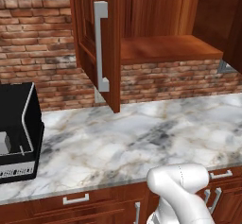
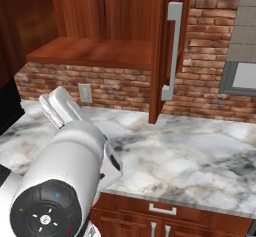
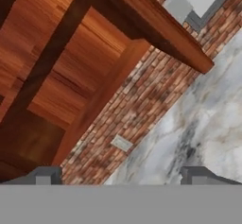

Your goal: Open the cabinet and move the ladle to the pot. Then close the cabinet.

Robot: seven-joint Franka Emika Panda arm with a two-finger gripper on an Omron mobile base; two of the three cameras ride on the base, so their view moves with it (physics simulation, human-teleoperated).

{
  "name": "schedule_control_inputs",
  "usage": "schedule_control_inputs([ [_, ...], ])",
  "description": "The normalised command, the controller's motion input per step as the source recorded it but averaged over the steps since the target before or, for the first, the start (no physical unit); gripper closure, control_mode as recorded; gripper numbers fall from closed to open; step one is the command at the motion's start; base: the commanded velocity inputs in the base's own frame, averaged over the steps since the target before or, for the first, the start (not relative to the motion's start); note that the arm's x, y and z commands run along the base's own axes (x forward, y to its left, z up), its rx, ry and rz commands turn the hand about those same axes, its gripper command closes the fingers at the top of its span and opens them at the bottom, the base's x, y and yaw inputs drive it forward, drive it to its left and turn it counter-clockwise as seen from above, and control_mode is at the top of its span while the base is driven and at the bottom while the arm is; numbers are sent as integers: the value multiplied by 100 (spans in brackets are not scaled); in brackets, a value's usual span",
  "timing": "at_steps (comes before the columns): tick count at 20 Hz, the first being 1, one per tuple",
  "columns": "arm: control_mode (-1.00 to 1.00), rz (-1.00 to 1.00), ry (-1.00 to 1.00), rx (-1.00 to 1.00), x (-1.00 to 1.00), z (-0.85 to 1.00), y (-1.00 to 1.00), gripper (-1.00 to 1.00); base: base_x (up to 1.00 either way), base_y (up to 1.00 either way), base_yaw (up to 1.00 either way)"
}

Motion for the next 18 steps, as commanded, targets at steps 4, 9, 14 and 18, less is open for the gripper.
schedule_control_inputs([
  [4,-100,0,-3,14,-7,1,-42,-100,0,0,0],
  [9,-100,0,-6,13,-1,2,-41,-100,0,0,0],
  [14,-100,0,-12,7,0,0,-34,-100,0,0,0],
  [18,-100,0,-9,0,2,0,-29,-100,0,0,0],
])
